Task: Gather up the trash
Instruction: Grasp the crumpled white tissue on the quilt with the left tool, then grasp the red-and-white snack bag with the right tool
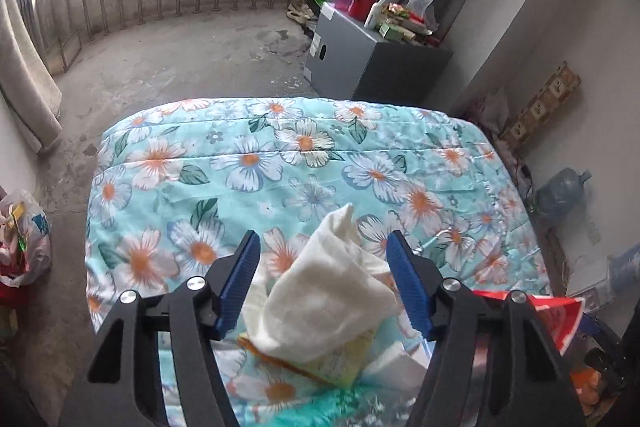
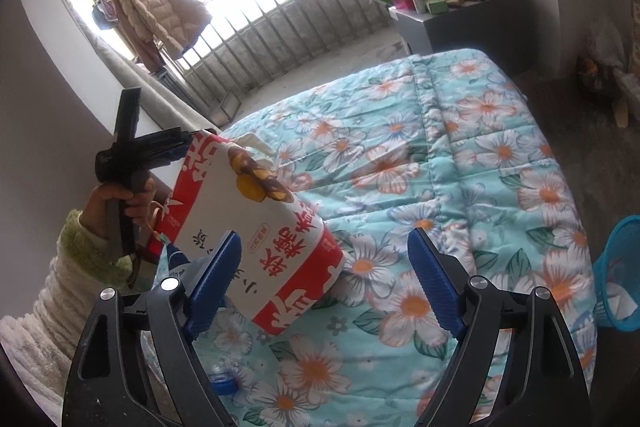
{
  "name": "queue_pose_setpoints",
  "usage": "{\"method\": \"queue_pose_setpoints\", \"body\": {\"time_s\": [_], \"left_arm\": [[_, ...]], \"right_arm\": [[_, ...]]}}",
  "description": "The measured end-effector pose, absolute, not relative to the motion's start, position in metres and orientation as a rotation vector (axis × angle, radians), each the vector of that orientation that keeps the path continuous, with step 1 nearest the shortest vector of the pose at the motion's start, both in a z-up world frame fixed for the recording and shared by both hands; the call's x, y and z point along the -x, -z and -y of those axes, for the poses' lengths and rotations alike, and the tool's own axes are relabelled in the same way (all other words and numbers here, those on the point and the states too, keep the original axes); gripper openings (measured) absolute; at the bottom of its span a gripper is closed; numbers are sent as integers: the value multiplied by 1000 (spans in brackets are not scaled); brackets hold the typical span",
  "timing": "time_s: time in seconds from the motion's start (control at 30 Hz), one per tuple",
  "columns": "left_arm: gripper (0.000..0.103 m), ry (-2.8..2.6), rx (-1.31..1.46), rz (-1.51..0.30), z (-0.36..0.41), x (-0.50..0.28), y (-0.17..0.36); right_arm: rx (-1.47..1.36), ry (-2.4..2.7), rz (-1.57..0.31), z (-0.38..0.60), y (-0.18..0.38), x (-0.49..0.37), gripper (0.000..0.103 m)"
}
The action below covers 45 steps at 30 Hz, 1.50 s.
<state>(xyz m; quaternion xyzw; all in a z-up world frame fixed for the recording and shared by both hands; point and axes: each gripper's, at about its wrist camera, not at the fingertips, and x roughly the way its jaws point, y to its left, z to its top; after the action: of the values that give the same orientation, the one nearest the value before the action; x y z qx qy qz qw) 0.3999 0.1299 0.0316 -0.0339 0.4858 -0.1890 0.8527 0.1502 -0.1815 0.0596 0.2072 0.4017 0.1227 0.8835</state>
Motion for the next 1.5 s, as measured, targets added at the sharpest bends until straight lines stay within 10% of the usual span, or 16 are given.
{"method": "queue_pose_setpoints", "body": {"time_s": [0.3,0.87,1.37,1.43,1.5], "left_arm": [[11,382,61,-1158,-114,-433,6],[7,402,248,-703,-185,-312,-116],[7,365,360,-600,-230,-184,-112],[7,359,385,-601,-235,-177,-107],[7,351,399,-602,-238,-173,-103]], "right_arm": [[-444,-240,-851,191,-55,-151,78],[-432,-316,-831,187,-67,-143,73],[-275,-846,-925,101,-60,-264,88],[-293,-876,-961,96,-50,-271,82],[-296,-887,-980,95,-45,-273,55]]}}
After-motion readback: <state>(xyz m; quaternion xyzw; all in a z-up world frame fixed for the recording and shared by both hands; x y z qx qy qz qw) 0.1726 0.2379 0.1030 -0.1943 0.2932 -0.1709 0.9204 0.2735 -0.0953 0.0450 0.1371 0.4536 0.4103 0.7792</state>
